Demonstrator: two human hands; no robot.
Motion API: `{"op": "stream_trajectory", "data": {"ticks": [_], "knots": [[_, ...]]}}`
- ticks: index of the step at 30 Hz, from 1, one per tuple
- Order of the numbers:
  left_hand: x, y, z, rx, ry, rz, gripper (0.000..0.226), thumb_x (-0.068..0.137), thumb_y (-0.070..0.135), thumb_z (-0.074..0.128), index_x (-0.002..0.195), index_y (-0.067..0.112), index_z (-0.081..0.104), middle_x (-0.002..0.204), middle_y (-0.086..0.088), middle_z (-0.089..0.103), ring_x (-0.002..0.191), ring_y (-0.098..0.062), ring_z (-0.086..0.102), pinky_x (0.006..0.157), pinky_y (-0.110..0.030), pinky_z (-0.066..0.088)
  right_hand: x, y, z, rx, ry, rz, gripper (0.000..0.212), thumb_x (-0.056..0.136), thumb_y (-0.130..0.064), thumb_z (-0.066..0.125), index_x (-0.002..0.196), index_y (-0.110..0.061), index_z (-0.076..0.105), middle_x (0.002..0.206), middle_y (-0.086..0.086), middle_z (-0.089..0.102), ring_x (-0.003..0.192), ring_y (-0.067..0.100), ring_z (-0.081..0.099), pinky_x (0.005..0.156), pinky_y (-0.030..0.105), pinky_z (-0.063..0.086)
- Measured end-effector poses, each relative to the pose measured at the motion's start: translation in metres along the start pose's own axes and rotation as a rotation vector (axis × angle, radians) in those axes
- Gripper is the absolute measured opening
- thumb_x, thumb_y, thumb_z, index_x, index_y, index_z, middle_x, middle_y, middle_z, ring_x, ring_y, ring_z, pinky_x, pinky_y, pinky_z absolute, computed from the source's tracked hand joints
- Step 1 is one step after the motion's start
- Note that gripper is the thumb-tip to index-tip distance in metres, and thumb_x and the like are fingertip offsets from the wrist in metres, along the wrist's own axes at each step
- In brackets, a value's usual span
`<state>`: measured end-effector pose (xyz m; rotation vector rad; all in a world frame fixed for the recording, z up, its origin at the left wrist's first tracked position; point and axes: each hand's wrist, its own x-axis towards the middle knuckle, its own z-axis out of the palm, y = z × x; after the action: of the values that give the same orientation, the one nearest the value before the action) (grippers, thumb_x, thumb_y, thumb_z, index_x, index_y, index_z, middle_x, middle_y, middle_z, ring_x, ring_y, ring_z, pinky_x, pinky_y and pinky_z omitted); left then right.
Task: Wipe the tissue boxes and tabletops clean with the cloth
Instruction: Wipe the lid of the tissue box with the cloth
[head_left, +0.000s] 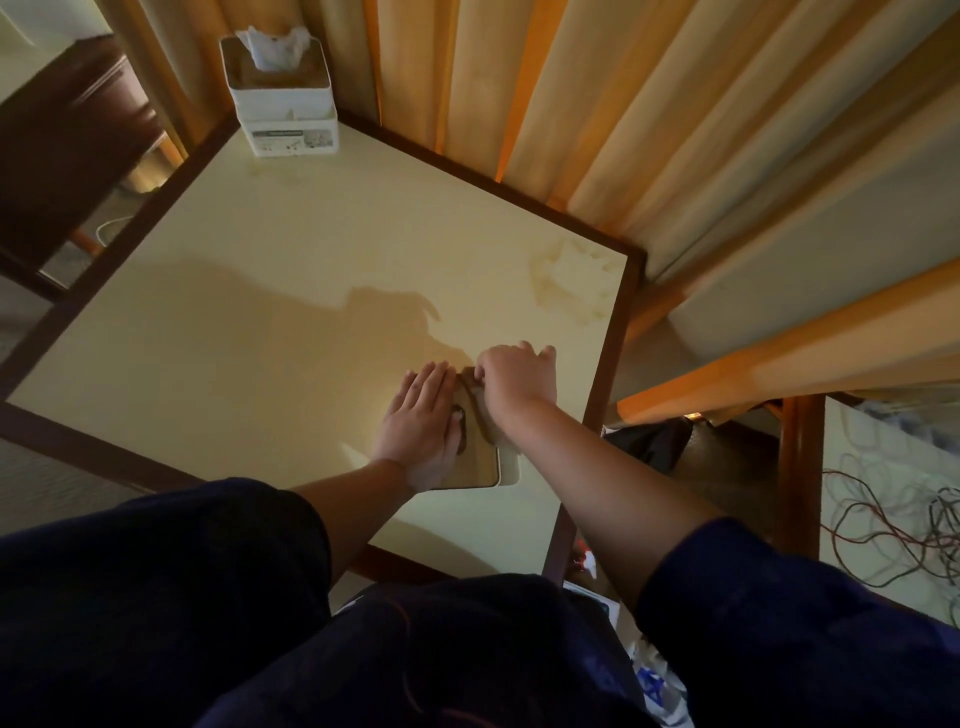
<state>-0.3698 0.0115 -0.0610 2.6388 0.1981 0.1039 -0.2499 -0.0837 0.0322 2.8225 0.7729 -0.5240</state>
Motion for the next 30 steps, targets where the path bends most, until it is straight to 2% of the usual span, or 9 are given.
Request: {"op": "stream_trajectory", "data": {"ticks": [6,12,14,18,21,24,26,28,30], "knots": [[0.003,-0.002,0.000,-0.039,-0.038,-0.034,0.065,0.102,0.038,0.029,0.153,0.001,0.044,0.158,-0.015,0.046,0.151,-0.032,0.036,0.130,-0.044,0.014,-0.049,0.009,0.052,0.170,0.145,-0.057,0.030,0.105,-0.014,0.048,0.128,-0.024,0.063,0.131,0.000,0.061,0.120,0.028,0.055,0.098,0.044,0.036],[0.003,-0.005,0.000,0.001,-0.075,-0.012,0.067,0.102,0.038,0.028,0.154,-0.001,0.041,0.159,-0.017,0.043,0.151,-0.034,0.036,0.129,-0.047,0.017,-0.117,0.022,0.088,0.168,0.157,-0.248,0.016,0.101,-0.019,0.059,0.114,-0.022,0.068,0.119,0.000,0.064,0.115,0.025,0.061,0.095,0.044,0.050],[0.003,-0.004,-0.001,0.001,-0.071,-0.002,0.066,0.102,0.038,0.028,0.153,-0.001,0.043,0.158,-0.018,0.044,0.150,-0.035,0.038,0.128,-0.049,0.019,-0.128,0.028,0.094,0.204,0.125,-0.308,0.019,0.097,-0.021,0.065,0.116,-0.022,0.069,0.120,0.000,0.064,0.116,0.025,0.061,0.093,0.045,0.054],[0.001,-0.003,-0.003,0.010,-0.088,0.003,0.067,0.104,0.040,0.026,0.158,0.001,0.035,0.164,-0.016,0.036,0.155,-0.033,0.028,0.130,-0.045,0.010,-0.134,0.029,0.087,0.287,0.116,-0.228,0.029,0.097,-0.046,0.062,0.121,-0.029,0.060,0.126,-0.004,0.056,0.117,0.018,0.054,0.092,0.038,0.054],[0.000,-0.003,-0.006,0.029,-0.104,0.001,0.067,0.105,0.041,0.023,0.161,0.004,0.029,0.168,-0.013,0.029,0.158,-0.029,0.020,0.130,-0.041,0.002,-0.130,0.020,0.087,0.315,0.120,-0.116,0.043,0.095,-0.059,0.060,0.122,-0.027,0.051,0.122,-0.005,0.060,0.112,0.016,0.056,0.087,0.036,0.056],[0.000,-0.003,-0.010,0.037,-0.125,-0.003,0.067,0.106,0.042,0.019,0.164,0.007,0.022,0.171,-0.010,0.022,0.160,-0.026,0.011,0.130,-0.039,-0.002,-0.128,0.014,0.090,0.389,0.171,-0.058,0.040,0.095,-0.055,0.066,0.118,-0.024,0.056,0.114,-0.005,0.066,0.104,0.014,0.061,0.080,0.033,0.058],[0.000,-0.005,-0.013,0.036,-0.126,-0.002,0.067,0.107,0.042,0.020,0.164,0.008,0.021,0.171,-0.009,0.020,0.160,-0.024,0.009,0.129,-0.037,-0.004,-0.131,0.013,0.092,0.497,0.182,-0.038,0.026,0.096,-0.043,0.068,0.114,-0.025,0.061,0.115,-0.010,0.065,0.103,0.011,0.060,0.080,0.029,0.057],[0.000,-0.009,-0.016,0.034,-0.117,-0.006,0.067,0.107,0.043,0.020,0.164,0.008,0.022,0.171,-0.009,0.021,0.160,-0.023,0.009,0.129,-0.037,-0.004,-0.137,0.012,0.093,0.677,0.180,0.014,0.015,0.097,-0.028,0.067,0.112,-0.029,0.068,0.115,-0.020,0.060,0.098,0.003,0.060,0.081,0.021,0.055],[0.001,-0.013,-0.019,0.046,-0.121,0.004,0.067,0.107,0.043,0.020,0.164,0.008,0.022,0.171,-0.009,0.021,0.160,-0.023,0.009,0.129,-0.037,-0.003,-0.143,0.012,0.093,0.901,0.189,0.113,0.019,0.098,-0.018,0.068,0.111,-0.029,0.075,0.108,-0.025,0.060,0.092,0.001,0.063,0.082,0.018,0.055]]}}
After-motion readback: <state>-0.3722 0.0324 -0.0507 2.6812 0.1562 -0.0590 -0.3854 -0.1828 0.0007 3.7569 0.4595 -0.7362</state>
